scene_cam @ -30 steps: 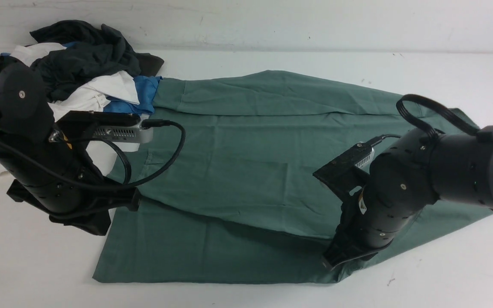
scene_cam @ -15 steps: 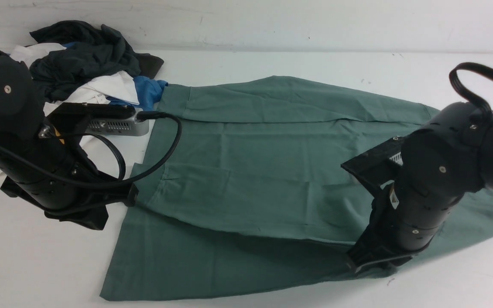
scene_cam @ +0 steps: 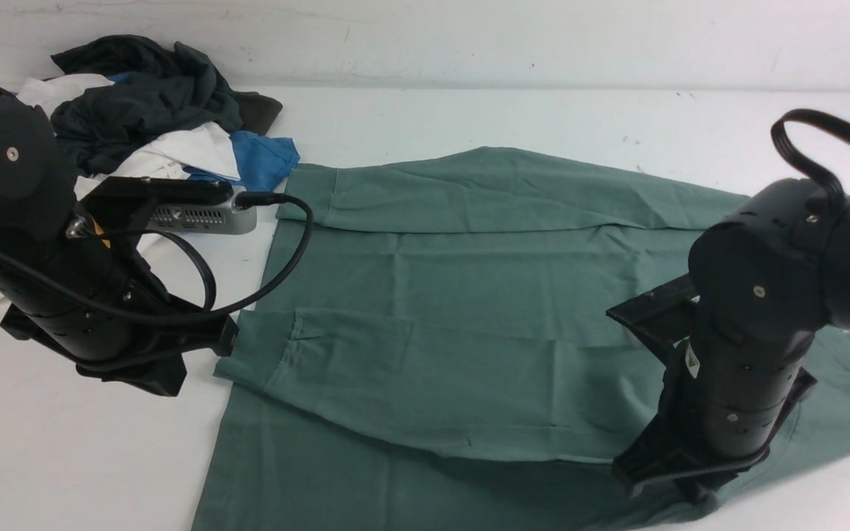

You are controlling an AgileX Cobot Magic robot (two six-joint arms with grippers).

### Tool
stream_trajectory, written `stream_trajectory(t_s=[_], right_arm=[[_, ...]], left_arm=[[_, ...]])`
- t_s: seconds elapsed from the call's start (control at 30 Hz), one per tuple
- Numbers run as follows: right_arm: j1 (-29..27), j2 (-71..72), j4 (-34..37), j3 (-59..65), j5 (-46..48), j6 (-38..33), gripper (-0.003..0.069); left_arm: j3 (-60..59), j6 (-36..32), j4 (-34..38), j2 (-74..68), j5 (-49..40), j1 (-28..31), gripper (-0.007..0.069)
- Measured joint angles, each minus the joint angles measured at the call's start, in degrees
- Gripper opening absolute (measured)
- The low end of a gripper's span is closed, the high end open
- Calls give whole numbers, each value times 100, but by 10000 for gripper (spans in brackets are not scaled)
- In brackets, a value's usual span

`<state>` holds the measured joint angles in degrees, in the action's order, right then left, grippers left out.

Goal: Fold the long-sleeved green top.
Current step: Use the left arm to clamp the cuff farthest from it

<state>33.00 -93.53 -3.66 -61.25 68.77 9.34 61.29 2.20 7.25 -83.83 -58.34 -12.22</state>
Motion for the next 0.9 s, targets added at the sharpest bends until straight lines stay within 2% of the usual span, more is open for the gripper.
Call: stream_trajectory(t_s=[0.17, 0.33, 0.37, 0.43, 0.53, 0.7, 0.77, 0.87, 0.9], right_arm=[[0, 0, 145, 0, 16, 53, 50], [0, 0, 159, 382, 16, 57, 214], [0, 0, 159, 406, 16, 57, 221], [0, 21, 159, 636, 29, -17, 300], [0, 251, 220, 688, 34, -65, 335], [0, 853, 235, 373, 78, -76, 316], [-32, 901, 261, 206, 55, -77, 278], [-182, 656, 366, -68, -95, -196, 175], [-196, 626, 366, -83, -106, -213, 167]], left_arm=[[0, -23, 0, 0, 4, 0, -4], [0, -45, -70, 2, 11, 0, -4], [0, -45, -76, 2, 11, 0, -4], [0, -45, -138, 2, 11, 0, -4], [0, -45, -150, 2, 11, 0, -4], [0, -45, -196, 2, 81, 0, -4], [0, -45, -196, 2, 147, 0, -4], [0, -45, -165, 2, 160, 0, -4], [0, -45, -164, 2, 166, 0, -4]])
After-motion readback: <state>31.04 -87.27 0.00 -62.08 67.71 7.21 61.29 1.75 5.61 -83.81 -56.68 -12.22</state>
